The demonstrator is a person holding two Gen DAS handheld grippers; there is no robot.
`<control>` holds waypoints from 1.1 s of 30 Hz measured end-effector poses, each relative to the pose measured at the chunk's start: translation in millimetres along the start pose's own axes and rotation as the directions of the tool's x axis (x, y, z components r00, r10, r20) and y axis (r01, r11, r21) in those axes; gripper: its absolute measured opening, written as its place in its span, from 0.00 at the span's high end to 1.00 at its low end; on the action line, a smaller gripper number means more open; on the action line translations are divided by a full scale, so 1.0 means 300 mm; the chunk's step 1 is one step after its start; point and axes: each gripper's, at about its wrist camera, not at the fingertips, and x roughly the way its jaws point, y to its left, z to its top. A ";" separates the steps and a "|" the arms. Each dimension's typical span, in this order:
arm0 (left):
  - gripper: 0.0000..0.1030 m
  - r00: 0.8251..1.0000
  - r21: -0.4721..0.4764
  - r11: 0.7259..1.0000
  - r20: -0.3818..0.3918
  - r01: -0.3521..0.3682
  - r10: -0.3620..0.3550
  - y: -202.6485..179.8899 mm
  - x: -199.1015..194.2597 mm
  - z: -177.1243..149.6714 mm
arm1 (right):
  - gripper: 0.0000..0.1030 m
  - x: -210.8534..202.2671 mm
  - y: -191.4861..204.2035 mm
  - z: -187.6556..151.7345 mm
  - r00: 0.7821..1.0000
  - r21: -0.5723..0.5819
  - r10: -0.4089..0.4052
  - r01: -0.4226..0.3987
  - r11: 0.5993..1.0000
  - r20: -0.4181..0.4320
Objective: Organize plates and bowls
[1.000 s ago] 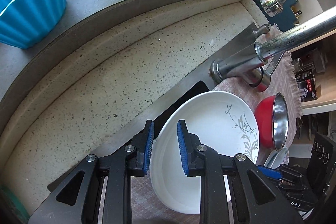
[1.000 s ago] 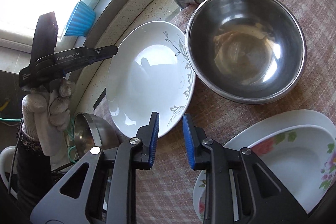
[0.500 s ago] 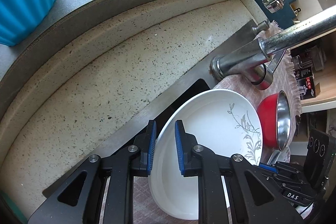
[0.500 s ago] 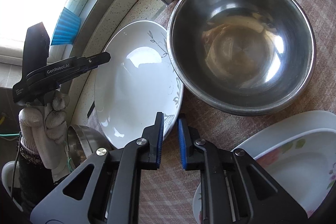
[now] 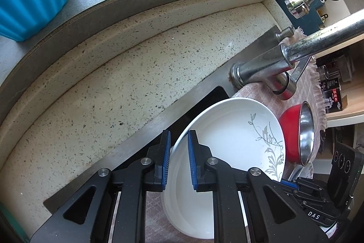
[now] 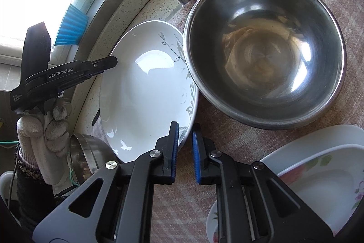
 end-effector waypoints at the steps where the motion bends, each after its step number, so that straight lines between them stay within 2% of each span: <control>1: 0.87 1.000 0.000 1.000 0.001 -0.004 0.004 0.001 -0.001 -0.003 | 0.88 -0.005 -0.003 -0.001 1.000 -0.001 0.003 -0.003 1.000 -0.001; 11: 0.87 0.999 -0.020 1.000 0.036 -0.006 0.006 0.000 -0.045 -0.019 | 0.89 -0.035 0.009 -0.010 1.000 -0.022 0.029 -0.029 0.999 -0.009; 22: 0.87 0.996 -0.037 0.999 0.087 0.008 -0.005 -0.042 -0.130 -0.029 | 0.89 -0.141 0.012 -0.010 0.999 -0.057 0.051 -0.050 0.997 0.013; 33: 0.87 0.991 -0.091 0.996 0.133 -0.004 0.016 -0.105 -0.206 -0.121 | 0.88 -0.239 0.000 -0.033 0.996 -0.123 0.090 -0.091 0.988 -0.011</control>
